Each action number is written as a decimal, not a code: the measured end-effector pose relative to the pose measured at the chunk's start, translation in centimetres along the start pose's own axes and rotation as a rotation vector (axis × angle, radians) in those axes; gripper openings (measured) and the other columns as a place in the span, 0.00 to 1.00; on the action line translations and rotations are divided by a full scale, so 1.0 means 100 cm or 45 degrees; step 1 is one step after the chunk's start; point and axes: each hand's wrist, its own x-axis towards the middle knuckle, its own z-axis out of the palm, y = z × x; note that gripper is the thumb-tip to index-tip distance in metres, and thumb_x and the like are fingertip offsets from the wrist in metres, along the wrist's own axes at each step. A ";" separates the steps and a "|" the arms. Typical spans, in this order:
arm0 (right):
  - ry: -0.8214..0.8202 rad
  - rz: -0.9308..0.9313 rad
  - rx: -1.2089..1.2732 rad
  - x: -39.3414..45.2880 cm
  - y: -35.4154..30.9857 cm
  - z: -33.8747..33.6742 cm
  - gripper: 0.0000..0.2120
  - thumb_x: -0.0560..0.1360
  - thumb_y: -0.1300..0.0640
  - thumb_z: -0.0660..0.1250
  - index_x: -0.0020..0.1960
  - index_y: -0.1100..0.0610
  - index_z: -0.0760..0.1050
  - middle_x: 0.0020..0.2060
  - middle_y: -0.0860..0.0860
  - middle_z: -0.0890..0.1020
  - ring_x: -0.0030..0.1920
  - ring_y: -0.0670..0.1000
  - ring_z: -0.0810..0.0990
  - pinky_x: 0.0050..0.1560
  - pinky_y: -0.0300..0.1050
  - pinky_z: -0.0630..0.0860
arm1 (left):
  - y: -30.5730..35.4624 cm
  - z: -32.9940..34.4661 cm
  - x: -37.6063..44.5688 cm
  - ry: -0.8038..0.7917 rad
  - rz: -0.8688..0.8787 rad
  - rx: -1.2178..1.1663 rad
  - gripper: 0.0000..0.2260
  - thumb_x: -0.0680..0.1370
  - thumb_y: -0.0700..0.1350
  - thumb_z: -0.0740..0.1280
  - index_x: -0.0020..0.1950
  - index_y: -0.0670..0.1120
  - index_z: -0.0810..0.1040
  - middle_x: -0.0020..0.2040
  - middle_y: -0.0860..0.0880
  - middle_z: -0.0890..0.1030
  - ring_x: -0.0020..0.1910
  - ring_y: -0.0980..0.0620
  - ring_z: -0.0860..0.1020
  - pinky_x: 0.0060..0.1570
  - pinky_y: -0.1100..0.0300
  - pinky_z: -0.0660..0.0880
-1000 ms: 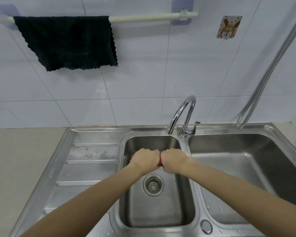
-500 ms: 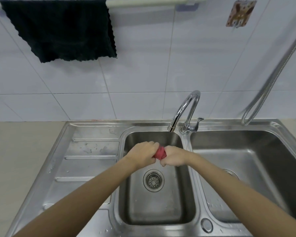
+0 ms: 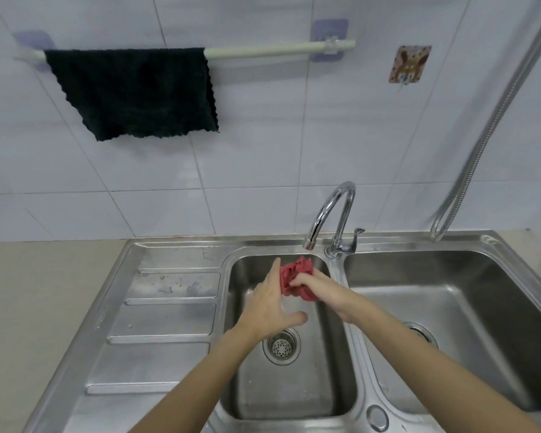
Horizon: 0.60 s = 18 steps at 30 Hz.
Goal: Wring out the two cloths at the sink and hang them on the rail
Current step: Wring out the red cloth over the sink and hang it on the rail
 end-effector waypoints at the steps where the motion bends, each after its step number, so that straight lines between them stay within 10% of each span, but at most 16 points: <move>1: -0.049 0.060 0.000 -0.002 0.000 -0.003 0.15 0.75 0.46 0.58 0.52 0.52 0.79 0.46 0.49 0.85 0.51 0.50 0.79 0.59 0.45 0.70 | 0.001 -0.001 -0.001 -0.007 -0.020 -0.008 0.57 0.61 0.60 0.73 0.79 0.45 0.43 0.73 0.48 0.69 0.70 0.50 0.70 0.68 0.50 0.69; 5: -0.209 0.085 -0.029 -0.005 -0.006 -0.011 0.29 0.77 0.35 0.47 0.62 0.50 0.76 0.61 0.51 0.80 0.63 0.49 0.76 0.72 0.53 0.62 | 0.012 0.001 -0.008 0.045 -0.067 0.003 0.59 0.57 0.69 0.72 0.78 0.44 0.51 0.72 0.50 0.70 0.69 0.50 0.71 0.68 0.50 0.69; 11: -0.355 0.225 -0.109 -0.026 -0.015 -0.008 0.42 0.71 0.25 0.39 0.68 0.50 0.71 0.72 0.51 0.68 0.71 0.46 0.63 0.77 0.50 0.46 | 0.029 0.009 -0.018 0.291 -0.103 0.157 0.31 0.61 0.62 0.69 0.58 0.47 0.69 0.50 0.51 0.80 0.48 0.48 0.81 0.47 0.54 0.77; 18: -0.253 0.233 -0.254 -0.033 -0.024 -0.007 0.44 0.72 0.27 0.38 0.70 0.59 0.67 0.67 0.45 0.68 0.68 0.41 0.63 0.75 0.46 0.46 | 0.049 0.017 -0.019 0.504 -0.146 0.080 0.24 0.65 0.54 0.70 0.57 0.45 0.68 0.51 0.48 0.74 0.49 0.46 0.76 0.46 0.55 0.74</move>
